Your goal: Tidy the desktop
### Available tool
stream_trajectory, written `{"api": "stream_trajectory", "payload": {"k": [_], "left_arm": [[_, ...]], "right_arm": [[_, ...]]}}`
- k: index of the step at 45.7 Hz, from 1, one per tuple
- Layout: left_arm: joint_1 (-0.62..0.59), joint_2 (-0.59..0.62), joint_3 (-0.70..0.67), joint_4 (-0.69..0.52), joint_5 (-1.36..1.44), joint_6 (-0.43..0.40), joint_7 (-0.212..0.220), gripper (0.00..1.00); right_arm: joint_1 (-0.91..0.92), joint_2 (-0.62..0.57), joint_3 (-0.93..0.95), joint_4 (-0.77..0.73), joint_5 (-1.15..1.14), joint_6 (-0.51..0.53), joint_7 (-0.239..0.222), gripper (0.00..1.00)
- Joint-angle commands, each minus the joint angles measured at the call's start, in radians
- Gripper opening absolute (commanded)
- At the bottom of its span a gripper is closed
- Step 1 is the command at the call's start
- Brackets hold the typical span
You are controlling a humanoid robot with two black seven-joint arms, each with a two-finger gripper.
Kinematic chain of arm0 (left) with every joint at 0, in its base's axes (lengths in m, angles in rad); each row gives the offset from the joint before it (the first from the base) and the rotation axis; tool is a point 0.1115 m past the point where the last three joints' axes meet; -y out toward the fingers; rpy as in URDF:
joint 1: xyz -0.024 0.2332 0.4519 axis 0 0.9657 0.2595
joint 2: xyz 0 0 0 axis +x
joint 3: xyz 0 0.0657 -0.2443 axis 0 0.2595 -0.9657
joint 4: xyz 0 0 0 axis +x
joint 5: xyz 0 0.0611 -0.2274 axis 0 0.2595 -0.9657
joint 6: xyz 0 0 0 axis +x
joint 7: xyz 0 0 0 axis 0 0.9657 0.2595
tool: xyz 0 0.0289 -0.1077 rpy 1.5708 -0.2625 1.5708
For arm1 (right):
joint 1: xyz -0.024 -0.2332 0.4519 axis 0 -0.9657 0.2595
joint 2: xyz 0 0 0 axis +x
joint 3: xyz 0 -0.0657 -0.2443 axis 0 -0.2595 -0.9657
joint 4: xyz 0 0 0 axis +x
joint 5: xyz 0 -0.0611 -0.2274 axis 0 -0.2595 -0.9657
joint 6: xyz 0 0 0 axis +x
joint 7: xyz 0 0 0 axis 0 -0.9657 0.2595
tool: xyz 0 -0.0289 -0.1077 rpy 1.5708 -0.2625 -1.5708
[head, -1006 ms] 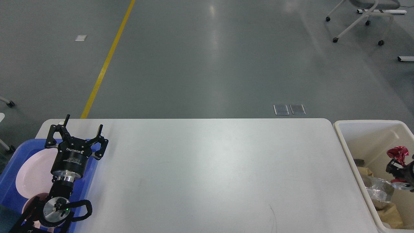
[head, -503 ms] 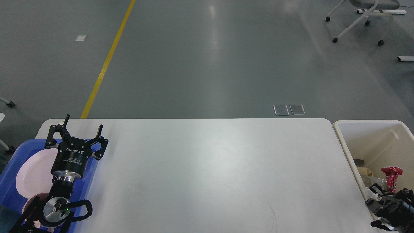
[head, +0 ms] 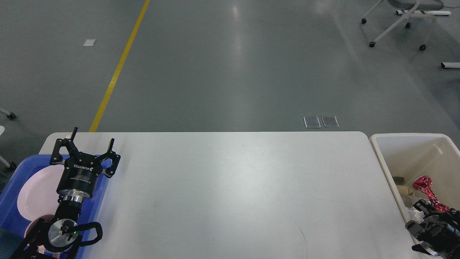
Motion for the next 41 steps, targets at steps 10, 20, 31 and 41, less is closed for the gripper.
{"api": "stream_trajectory", "payload": {"k": [10, 20, 31, 41], "left_arm": [[0.000, 0.000, 0.000, 0.000, 0.000, -0.001, -0.001, 0.96], [0.000, 0.000, 0.000, 0.000, 0.000, -0.001, -0.001, 0.96], [0.000, 0.000, 0.000, 0.000, 0.000, -0.001, -0.001, 0.96], [0.000, 0.000, 0.000, 0.000, 0.000, 0.001, -0.001, 0.96]], "right_arm": [[0.009, -0.009, 0.003, -0.007, 0.002, 0.001, 0.002, 1.00], [0.095, -0.012, 0.081, -0.004, 0.040, -0.003, 0.049, 1.00], [0.259, -0.087, 0.639, 0.117, 0.027, 0.013, 0.075, 1.00], [0.262, -0.210, 0.983, 0.413, -0.128, 0.017, 0.075, 1.00]]}}
